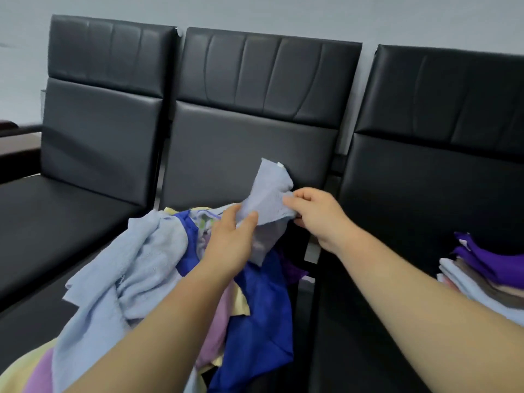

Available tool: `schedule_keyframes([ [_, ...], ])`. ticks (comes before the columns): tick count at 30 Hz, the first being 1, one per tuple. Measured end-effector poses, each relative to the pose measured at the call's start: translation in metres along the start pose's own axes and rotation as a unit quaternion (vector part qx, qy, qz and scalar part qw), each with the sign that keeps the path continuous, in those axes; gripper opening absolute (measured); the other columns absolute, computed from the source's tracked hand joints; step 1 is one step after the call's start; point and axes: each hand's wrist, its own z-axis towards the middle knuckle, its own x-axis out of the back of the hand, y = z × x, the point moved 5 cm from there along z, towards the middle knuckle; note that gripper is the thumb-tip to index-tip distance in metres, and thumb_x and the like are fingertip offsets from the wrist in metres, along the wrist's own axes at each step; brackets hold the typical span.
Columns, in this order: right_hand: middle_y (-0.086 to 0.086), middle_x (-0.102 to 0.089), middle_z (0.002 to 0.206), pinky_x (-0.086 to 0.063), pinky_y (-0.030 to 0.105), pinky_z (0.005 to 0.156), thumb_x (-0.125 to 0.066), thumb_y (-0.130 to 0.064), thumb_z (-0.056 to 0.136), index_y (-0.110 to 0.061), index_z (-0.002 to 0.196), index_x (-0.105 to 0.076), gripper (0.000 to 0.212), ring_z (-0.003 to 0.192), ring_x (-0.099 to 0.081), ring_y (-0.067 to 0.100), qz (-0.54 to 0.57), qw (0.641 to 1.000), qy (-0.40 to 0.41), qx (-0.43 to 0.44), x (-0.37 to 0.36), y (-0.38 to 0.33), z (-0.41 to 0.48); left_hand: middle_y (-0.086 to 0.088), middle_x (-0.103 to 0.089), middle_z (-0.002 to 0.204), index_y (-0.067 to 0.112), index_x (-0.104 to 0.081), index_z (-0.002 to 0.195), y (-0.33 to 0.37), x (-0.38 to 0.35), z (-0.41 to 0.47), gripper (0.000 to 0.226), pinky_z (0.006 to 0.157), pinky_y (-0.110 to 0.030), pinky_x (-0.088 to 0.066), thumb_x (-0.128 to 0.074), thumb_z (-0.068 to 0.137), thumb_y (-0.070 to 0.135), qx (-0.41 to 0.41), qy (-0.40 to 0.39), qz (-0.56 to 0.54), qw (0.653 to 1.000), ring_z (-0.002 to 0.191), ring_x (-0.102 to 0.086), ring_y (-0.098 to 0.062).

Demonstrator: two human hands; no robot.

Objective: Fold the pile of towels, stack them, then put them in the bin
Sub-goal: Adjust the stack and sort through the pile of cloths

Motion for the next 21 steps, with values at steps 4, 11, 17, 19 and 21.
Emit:
schedule_keyframes([
  [4, 0.002, -0.074, 0.088, -0.056, 0.033, 0.082, -0.063, -0.018, 0.103, -0.017, 0.086, -0.067, 0.017, 0.086, -0.067, 0.017, 0.084, 0.996, -0.032, 0.006, 0.044, -0.045, -0.057, 0.004, -0.057, 0.137, 0.047, -0.056, 0.136, 0.029, -0.035, -0.024, 0.068, 0.110, -0.044, -0.047, -0.062, 0.075, 0.077, -0.077, -0.078, 0.031, 0.993, 0.124, -0.058, -0.011],
  [11, 0.008, -0.070, 0.095, -0.054, 0.032, 0.072, -0.057, -0.026, 0.106, -0.015, 0.095, -0.066, 0.018, 0.088, -0.067, 0.020, 0.071, 0.997, 0.031, -0.018, 0.125, -0.041, -0.147, 0.001, -0.066, 0.071, 0.026, -0.070, 0.085, 0.096, -0.091, -0.114, 0.008, 0.061, -0.022, -0.045, -0.072, 0.092, 0.029, -0.205, -0.156, 0.078, 0.963, 0.060, -0.054, -0.003],
  [17, 0.007, -0.067, 0.088, -0.044, 0.025, 0.058, -0.056, -0.042, 0.105, -0.015, 0.105, -0.069, 0.031, 0.066, -0.058, 0.012, 0.114, 0.988, 0.031, -0.098, 0.174, 0.002, -0.219, 0.006, -0.068, 0.071, 0.019, -0.070, 0.078, 0.096, -0.138, -0.164, 0.017, 0.068, -0.033, -0.050, -0.071, 0.094, 0.024, -0.121, -0.267, 0.018, 0.956, 0.067, -0.060, -0.009],
  [19, 0.007, -0.069, 0.092, -0.048, 0.026, 0.063, -0.054, -0.049, 0.104, -0.014, 0.112, -0.069, 0.038, 0.072, -0.063, 0.015, 0.149, 0.979, -0.002, -0.137, 0.185, 0.019, -0.244, -0.001, -0.070, 0.080, 0.018, -0.069, 0.086, 0.091, -0.151, -0.175, 0.010, 0.077, -0.041, -0.052, -0.075, 0.088, 0.025, -0.066, -0.269, -0.036, 0.960, 0.076, -0.063, -0.017],
  [21, 0.006, -0.072, 0.102, -0.052, 0.031, 0.072, -0.058, -0.046, 0.102, -0.017, 0.119, -0.066, 0.034, 0.082, -0.068, 0.018, 0.143, 0.979, -0.025, -0.144, 0.192, 0.037, -0.264, 0.000, -0.070, 0.083, 0.022, -0.065, 0.093, 0.084, -0.162, -0.181, 0.019, 0.080, -0.044, -0.053, -0.075, 0.079, 0.031, -0.033, -0.250, -0.055, 0.966, 0.079, -0.064, -0.020],
])
